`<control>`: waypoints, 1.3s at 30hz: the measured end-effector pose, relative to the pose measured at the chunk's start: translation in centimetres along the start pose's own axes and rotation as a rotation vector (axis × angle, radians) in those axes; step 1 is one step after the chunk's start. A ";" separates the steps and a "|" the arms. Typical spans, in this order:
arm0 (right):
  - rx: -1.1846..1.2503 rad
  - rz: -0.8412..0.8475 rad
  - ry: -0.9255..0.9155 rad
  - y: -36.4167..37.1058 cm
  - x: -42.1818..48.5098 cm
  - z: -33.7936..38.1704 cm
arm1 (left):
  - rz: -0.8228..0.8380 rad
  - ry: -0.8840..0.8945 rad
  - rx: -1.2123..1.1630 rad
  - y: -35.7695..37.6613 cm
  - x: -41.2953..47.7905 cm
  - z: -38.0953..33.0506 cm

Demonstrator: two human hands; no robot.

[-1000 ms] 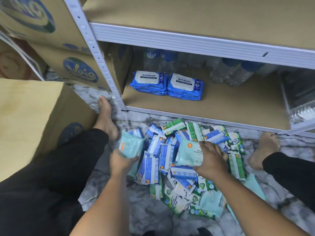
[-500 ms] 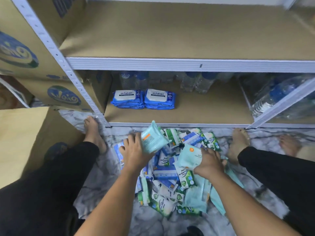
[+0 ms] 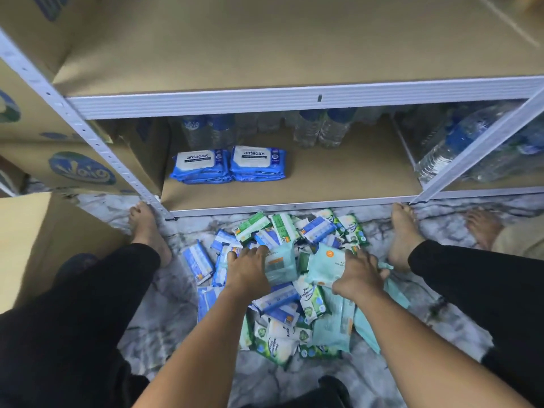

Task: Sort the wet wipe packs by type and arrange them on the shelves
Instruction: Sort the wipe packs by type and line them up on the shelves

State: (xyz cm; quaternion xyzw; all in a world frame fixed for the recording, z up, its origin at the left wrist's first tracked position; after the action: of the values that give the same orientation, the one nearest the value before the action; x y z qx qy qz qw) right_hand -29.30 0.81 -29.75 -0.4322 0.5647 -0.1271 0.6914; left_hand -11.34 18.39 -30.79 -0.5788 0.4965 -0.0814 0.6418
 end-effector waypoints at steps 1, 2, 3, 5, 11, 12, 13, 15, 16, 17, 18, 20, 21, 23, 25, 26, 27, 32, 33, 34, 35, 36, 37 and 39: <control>0.005 -0.005 0.005 0.1 -0.1 0.0 | -0.005 -0.002 -0.014 -0.5 -0.1 0.2; 0.011 -0.011 0.010 0.2 -0.2 -0.1 | -0.034 -0.008 -0.023 -0.8 -0.2 0.4; 0.018 -0.015 0.014 0.3 -0.3 -0.1 | -0.077 -0.012 -0.034 -1.0 -0.3 0.6; 0.027 -0.027 0.011 0.4 -0.4 -0.2 | -0.189 0.021 -0.064 -0.9 -0.5 0.7; 0.006 -0.038 -0.022 0.6 -0.1 -0.5 | -0.108 0.195 -0.061 0.5 -1.2 -0.6; -0.001 -0.031 -0.027 0.9 0.0 -0.6 | -0.036 0.234 -0.081 1.1 -1.3 -0.6; -0.007 -0.021 -0.030 1.2 0.2 -0.7 | 0.013 0.273 -0.105 1.7 -1.4 -0.6; -0.002 -0.004 -0.030 1.9 0.4 -0.8 | 0.068 0.317 -0.151 2.9 -1.5 -0.4; 0.003 0.002 -0.030 2.2 0.5 -0.8 | 0.087 0.319 -0.157 3.4 -1.5 -0.2; 0.006 0.003 -0.032 2.5 0.6 -0.9 | 0.107 0.308 -0.146 3.7 -1.4 -0.2; 0.009 0.002 -0.036 2.7 0.7 -1.0 | 0.120 0.284 -0.118 3.9 -1.3 -0.2; 0.017 -0.004 -0.050 2.9 0.9 -1.2 | 0.131 0.201 -0.042 4.1 -0.9 -0.1; 0.019 -0.006 -0.058 3.0 0.9 -1.3 | 0.139 0.142 -0.018 4.2 -0.8 0.0; 0.021 -0.013 -0.070 3.2 1.1 -1.5 | 0.175 0.040 -0.006 4.3 -0.7 0.2; 0.020 -0.020 -0.085 3.3 1.2 -1.6 | 0.201 0.002 -0.011 4.2 -0.4 0.5; 0.019 -0.019 -0.090 3.2 1.3 -1.6 | 0.198 0.003 -0.013 3.9 -0.3 0.6; 0.019 -0.015 -0.094 3.1 1.3 -1.6 | 0.190 0.008 -0.016 3.6 -0.1 0.6; -0.005 -0.054 -0.090 2.3 1.0 -2.1 | 0.159 0.049 -0.064 2.2 0.1 0.5; -0.012 -0.073 -0.089 2.1 1.0 -2.2 | 0.146 0.058 -0.070 2.1 0.1 0.5; -0.018 -0.090 -0.088 1.8 1.1 -2.3 | 0.129 0.066 -0.077 2.0 0.2 0.4; -0.025 -0.104 -0.088 1.4 1.2 -2.3 | 0.108 0.075 -0.082 1.9 0.3 0.2; -0.030 -0.112 -0.090 0.9 1.5 -2.4 | 0.089 0.083 -0.087 1.7 0.6 0.0; -0.037 -0.119 -0.091 0.3 1.8 -2.5 | 0.074 0.092 -0.089 1.5 1.0 -0.4; -0.032 -0.146 -0.085 -1.0 2.8 -2.9 | 0.046 0.116 -0.094 0.7 2.2 -1.2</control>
State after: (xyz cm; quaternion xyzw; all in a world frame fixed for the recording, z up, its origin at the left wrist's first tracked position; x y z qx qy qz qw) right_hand -30.67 -2.96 -30.90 -0.4881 0.5040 -0.1498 0.6966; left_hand -11.47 16.34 -32.33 -0.5908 0.5495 -0.0765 0.5858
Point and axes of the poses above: each hand's wrist, its own x-axis towards the middle knuckle, its own y-axis out of the palm, z = x × y, the point moved 2 cm from there along x, towards the middle knuckle, and after that the axes turned 11 degrees about z, right-handed, at the moved point
